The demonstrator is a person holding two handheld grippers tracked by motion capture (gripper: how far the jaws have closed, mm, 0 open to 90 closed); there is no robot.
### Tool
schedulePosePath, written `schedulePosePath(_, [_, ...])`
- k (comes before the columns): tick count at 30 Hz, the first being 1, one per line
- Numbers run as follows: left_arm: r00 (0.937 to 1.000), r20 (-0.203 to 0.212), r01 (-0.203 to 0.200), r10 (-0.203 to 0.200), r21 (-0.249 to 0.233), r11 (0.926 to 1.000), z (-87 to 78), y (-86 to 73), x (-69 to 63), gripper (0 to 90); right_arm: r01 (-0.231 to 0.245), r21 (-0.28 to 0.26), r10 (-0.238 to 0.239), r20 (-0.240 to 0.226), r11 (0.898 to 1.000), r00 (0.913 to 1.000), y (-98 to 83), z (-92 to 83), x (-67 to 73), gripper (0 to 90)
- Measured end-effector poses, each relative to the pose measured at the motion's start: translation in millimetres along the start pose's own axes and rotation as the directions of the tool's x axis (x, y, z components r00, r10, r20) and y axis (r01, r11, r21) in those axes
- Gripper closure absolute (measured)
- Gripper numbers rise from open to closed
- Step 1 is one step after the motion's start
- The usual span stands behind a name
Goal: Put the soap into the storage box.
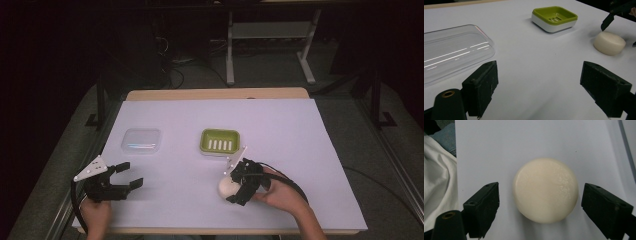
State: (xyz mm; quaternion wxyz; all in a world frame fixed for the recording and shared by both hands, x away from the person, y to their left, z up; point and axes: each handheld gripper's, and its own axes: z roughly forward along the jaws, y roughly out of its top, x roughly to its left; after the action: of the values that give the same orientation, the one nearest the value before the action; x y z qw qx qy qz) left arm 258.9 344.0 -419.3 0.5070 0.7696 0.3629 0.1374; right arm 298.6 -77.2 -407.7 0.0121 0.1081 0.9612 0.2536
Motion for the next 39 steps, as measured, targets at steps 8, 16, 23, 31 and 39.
schedulePosePath(8, [1.0, 0.001, 0.0, 0.0, 0.0, 1.0, 0.1, 0.0, 0.0, 14.5, -0.004, 0.012, 0.004, -0.001, 1.0, 1.0, 0.7, 6.4, -0.1, 14.2])
schedulePosePath(16, [1.0, 0.0, 0.002, -0.002, -0.004, 1.0, 0.1, 0.1, -0.5, 14.4, -0.01, 0.011, 0.01, 0.002, 1.0, 0.9999, -0.5, 10.4, -0.2, 14.3])
schedulePosePath(23, [1.0, 0.001, 0.002, -0.002, -0.002, 1.0, 0.4, 0.0, -0.6, 14.5, -0.022, 0.006, 0.022, 0.008, 1.0, 0.9997, -2.9, 13.6, -1.4, 14.5])
schedulePosePath(31, [1.0, 0.002, 0.004, -0.004, -0.002, 1.0, 0.6, -0.1, -0.6, 14.5, -0.021, 0.026, 0.02, 0.015, 0.999, 0.9997, -2.1, 18.8, -0.8, 15.2])
schedulePosePath(39, [1.0, 0.004, 0.002, -0.002, 0.001, 1.0, 1.0, 0.0, -0.7, 14.5, -0.024, 0.027, 0.024, 0.016, 0.999, 0.9996, -2.8, 21.0, -0.6, 18.4])
